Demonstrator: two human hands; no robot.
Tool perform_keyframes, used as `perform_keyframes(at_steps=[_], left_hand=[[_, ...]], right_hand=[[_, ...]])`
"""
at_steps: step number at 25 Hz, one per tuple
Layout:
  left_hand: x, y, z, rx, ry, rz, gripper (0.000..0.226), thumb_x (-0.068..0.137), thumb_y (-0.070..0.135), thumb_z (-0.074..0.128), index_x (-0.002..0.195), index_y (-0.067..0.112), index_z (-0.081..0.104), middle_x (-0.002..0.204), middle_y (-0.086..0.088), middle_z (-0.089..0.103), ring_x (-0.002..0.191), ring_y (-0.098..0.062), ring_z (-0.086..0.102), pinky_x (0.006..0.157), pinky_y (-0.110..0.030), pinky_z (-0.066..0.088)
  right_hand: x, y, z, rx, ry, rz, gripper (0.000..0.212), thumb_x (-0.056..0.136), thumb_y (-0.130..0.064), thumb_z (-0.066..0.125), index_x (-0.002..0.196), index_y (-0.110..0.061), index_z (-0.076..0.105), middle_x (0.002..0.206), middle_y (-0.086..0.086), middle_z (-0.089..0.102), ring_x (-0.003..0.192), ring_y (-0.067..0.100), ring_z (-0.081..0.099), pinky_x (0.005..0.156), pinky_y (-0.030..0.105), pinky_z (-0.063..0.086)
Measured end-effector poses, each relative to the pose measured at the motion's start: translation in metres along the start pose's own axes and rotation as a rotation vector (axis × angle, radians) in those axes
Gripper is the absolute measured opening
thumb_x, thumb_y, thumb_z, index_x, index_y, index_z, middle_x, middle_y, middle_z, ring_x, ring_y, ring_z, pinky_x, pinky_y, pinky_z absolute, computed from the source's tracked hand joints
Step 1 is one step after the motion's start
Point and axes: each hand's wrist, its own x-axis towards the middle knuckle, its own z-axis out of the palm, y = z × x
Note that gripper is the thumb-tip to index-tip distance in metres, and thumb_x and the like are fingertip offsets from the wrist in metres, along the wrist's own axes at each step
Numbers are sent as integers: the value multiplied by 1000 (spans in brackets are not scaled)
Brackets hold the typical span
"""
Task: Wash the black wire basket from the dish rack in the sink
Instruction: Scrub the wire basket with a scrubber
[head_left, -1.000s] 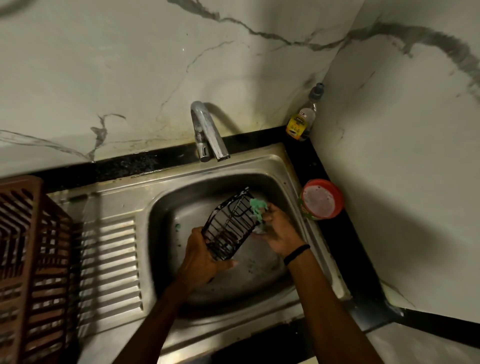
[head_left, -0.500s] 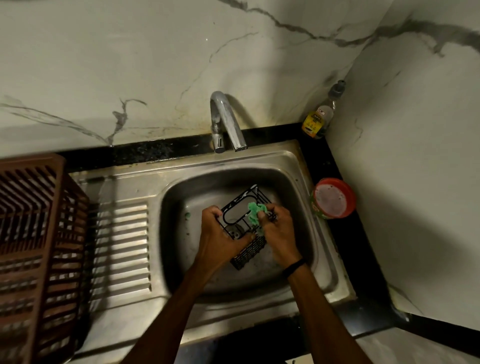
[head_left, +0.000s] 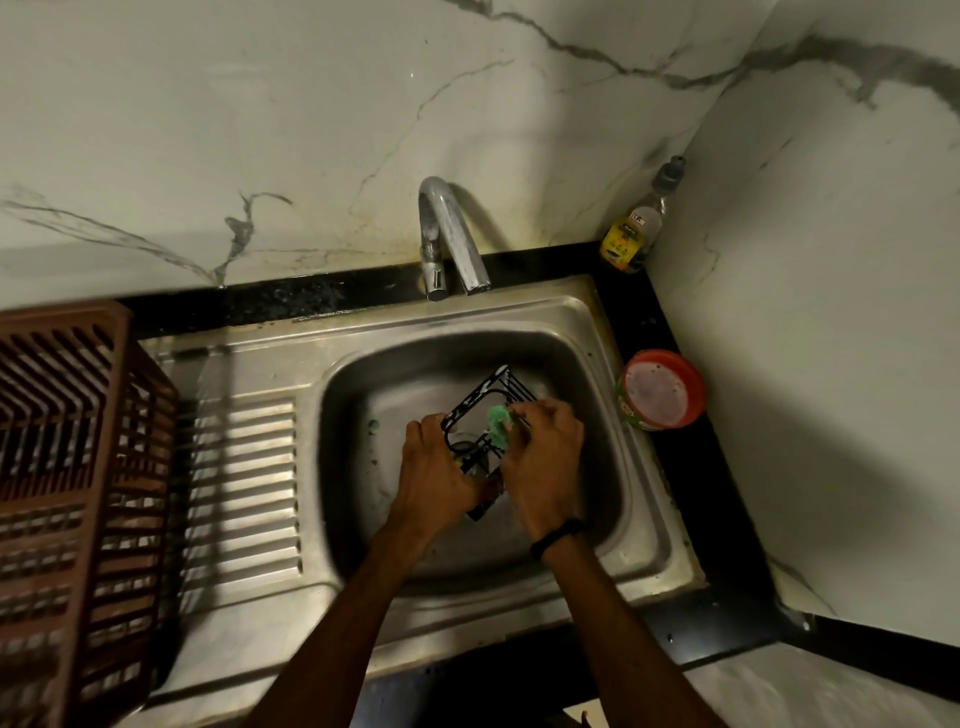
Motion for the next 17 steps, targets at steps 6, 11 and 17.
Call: perform_keyframes(at_steps=[6,11,17], left_hand=[[-8,-3,7,50,3,43,90,56,35,94,128,10,46,119,-5,46,105,-19,46,83,-34,50],[-14,-5,16,72,21,119,67,69,20,88,124,3,53,118,-13,49,104,-28,48,84,-41,52],[-11,-7,23,110,-11,9,96,52,55,89,128,16,45,118,-1,44,105,-16,44,79,-23,42]], right_hand=[[3,2,0,-209,28,-279,36,67,-8,79,99,-19,67,100,5,64,97,26,60,88,41,49],[-20,-5,20,-256,-236,-435,33,80,-11,69,113,-15,64,113,7,58,107,26,53,93,34,46],[30,9,-4,-307,22,-100,30,81,-7,64,110,-14,63,107,8,60,103,25,54,93,37,46]])
